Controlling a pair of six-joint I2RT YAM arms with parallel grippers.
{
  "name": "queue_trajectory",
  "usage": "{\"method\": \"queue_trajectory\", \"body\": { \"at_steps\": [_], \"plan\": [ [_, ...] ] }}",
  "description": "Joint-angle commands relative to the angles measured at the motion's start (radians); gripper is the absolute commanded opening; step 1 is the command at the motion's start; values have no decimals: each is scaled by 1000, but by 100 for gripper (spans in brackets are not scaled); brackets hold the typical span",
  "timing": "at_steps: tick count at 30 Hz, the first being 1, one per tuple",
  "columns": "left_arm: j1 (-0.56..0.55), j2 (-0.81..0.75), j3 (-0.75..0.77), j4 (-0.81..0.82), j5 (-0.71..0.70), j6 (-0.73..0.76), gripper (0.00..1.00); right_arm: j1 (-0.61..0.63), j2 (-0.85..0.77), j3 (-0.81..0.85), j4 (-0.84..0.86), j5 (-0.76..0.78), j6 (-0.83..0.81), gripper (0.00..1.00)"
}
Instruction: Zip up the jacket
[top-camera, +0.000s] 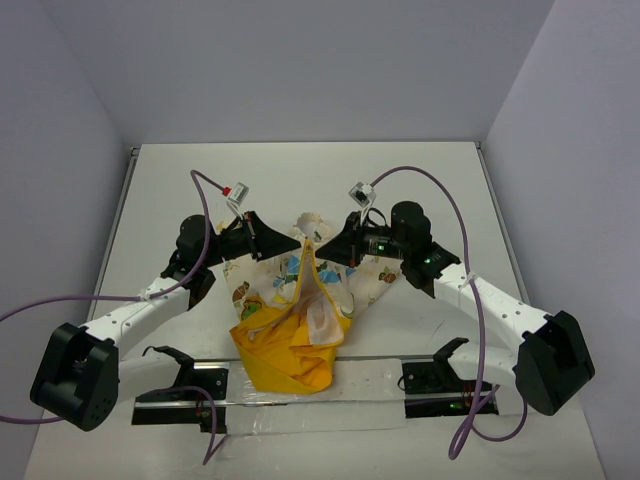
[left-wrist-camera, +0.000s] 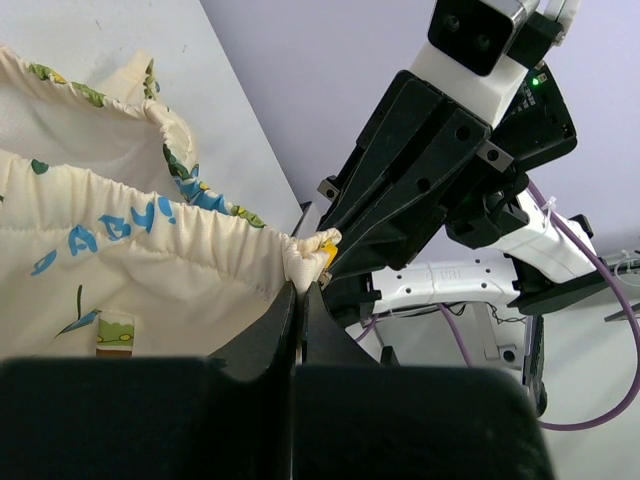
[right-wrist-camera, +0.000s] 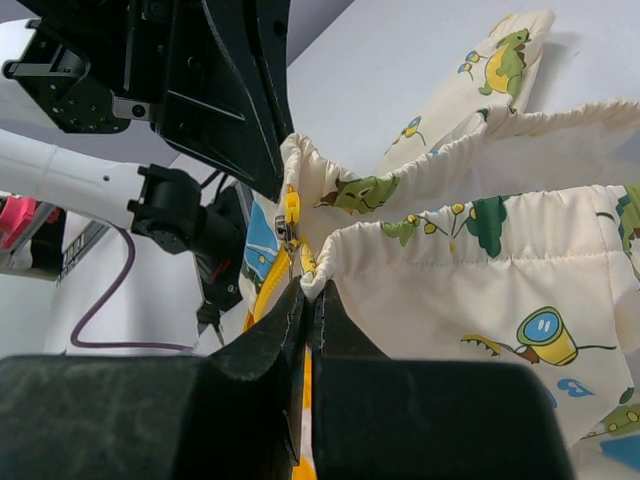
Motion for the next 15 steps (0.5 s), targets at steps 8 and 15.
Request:
{"method": "queue_trajectory", "body": {
  "at_steps": [8,15],
  "plan": [
    [-6,-13,21,83,-12,-10,0,11,-26,-4,9,-17,-14,0],
    [-4,-6,20,98,-4,-19,0,10,-21,6,4,-20,-19,0]
  ]
}}
